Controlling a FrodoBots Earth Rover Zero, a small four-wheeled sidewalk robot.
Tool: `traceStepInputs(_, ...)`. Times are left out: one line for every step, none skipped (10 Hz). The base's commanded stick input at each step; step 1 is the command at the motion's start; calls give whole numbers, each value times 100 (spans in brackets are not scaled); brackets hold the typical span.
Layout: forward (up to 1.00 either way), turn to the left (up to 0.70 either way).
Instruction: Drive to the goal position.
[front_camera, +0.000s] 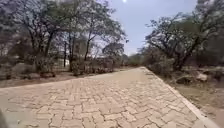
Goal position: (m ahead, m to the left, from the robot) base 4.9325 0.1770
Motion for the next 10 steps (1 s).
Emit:
traceStepInputs(85, 0)
traceStepInputs(85, 0)
traceStepInputs(85, 0)
traceStepInputs(85, 0)
traceStepInputs(85, 0)
traceStepInputs(85, 0)
traceStepInputs(85, 0)
traceStepInputs(85, 0)
traceStepInputs(85, 0)
traceStepInputs(85, 0)
